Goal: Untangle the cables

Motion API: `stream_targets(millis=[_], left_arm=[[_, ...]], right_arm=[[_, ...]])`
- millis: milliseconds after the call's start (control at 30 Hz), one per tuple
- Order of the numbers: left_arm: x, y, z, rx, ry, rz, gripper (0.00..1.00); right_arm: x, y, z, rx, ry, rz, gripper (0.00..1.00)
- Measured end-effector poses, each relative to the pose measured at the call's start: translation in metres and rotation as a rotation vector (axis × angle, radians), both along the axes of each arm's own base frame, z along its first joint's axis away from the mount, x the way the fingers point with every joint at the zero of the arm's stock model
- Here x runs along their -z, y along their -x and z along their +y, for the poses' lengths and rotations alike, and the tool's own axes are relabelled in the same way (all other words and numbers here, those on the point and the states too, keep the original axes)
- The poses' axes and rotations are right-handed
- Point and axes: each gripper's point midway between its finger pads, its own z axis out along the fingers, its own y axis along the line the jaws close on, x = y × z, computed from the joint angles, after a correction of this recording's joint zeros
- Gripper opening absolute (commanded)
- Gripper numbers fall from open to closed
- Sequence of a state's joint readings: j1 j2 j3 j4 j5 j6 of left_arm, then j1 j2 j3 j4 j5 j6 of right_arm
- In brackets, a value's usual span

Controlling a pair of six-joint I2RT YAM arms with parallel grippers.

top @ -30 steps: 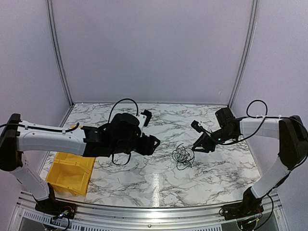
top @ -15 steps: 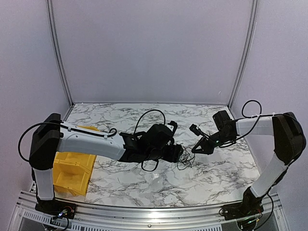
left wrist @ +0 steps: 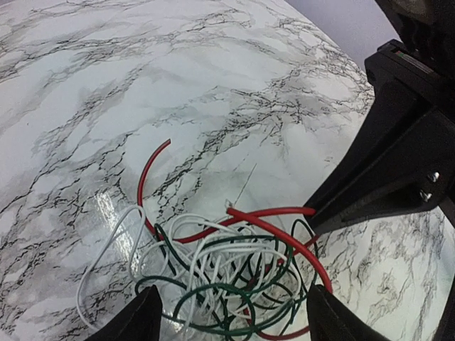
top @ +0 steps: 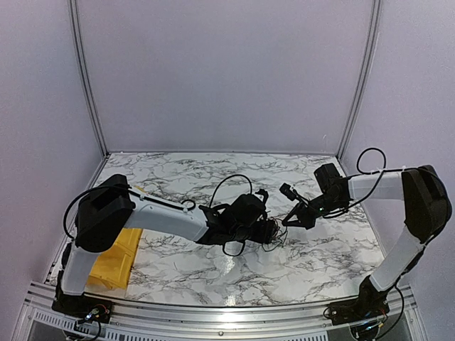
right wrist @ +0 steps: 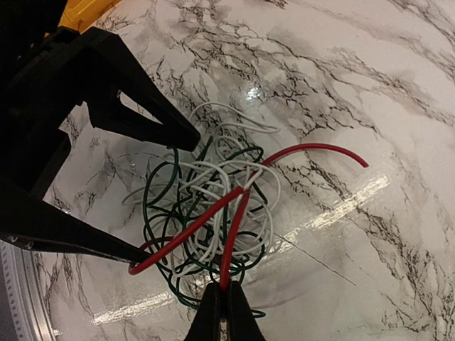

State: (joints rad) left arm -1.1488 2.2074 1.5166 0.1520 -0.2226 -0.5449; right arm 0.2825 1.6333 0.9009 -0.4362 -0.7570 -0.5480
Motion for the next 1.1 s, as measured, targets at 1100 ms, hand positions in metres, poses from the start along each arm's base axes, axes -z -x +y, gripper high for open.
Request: stream_targets(millis=[1100], left_arm=[[0.040, -0.041, -0.021, -0.098, 0.155, 0.060, 0.53]], right_arm=[[-0.226, 0.007, 0.021, -0.149, -0.240, -0.333, 0.00]])
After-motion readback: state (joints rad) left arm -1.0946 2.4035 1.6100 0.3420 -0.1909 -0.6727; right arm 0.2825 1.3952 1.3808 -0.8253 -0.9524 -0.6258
